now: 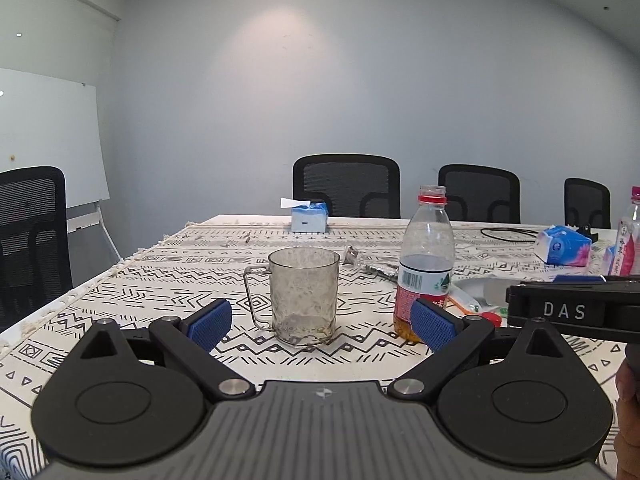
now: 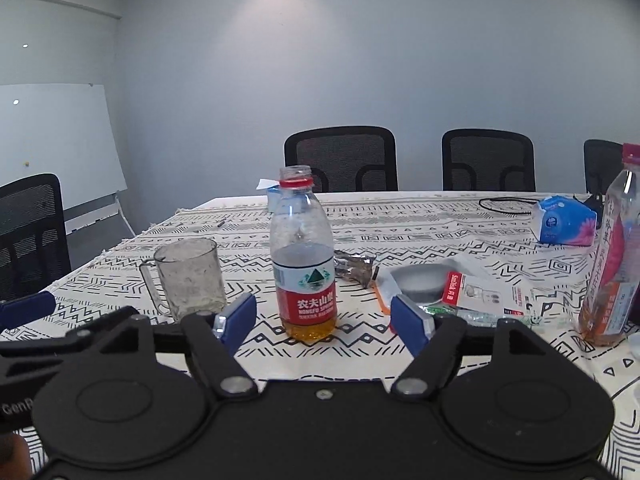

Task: Unscrew bottle cap and pour

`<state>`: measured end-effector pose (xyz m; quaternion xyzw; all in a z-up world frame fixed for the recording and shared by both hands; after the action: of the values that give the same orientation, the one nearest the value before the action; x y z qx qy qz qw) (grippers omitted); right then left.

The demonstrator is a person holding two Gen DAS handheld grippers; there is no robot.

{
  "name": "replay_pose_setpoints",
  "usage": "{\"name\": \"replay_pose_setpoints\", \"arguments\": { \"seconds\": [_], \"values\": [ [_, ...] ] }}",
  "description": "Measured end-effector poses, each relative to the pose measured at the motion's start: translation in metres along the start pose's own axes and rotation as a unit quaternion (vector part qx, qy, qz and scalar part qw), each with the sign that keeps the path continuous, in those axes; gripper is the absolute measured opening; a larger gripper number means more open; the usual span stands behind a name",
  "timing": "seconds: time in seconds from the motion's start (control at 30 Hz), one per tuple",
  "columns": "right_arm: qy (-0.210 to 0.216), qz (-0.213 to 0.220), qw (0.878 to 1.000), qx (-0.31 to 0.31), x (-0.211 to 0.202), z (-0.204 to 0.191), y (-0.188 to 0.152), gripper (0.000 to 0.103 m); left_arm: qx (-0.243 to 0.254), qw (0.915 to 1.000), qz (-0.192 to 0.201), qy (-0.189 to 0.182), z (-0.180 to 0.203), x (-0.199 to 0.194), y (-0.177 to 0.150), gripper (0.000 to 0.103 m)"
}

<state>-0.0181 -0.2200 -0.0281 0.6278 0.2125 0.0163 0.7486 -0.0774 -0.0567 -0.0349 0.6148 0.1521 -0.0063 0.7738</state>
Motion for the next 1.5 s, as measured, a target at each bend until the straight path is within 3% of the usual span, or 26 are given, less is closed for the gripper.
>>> {"name": "replay_pose_setpoints", "arguments": {
  "seconds": [0.57,1.5],
  "values": [
    [-0.001,0.016,1.0,-0.014,-0.01,-0.007,0.003,0.083,-0.026,0.9996,-0.001,0.008,-0.011,-0.011,0.006,0.098],
    [-0.014,0.022,1.0,-0.01,-0.013,-0.008,0.002,0.091,-0.024,0.9996,0.0,0.011,-0.014,-0.011,0.009,0.098]
  ]
}}
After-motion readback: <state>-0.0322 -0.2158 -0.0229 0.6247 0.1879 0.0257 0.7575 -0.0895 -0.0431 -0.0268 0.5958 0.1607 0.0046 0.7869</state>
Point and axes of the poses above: each gripper's, at about its wrist camera, not at the fingertips, and x roughly the way its jaws point, z to its right, y to its top, the point moved 3 cm from there along x, roughly the way its jaws point, and after that the axes turned 12 degrees about -x, right-handed, at the moved point
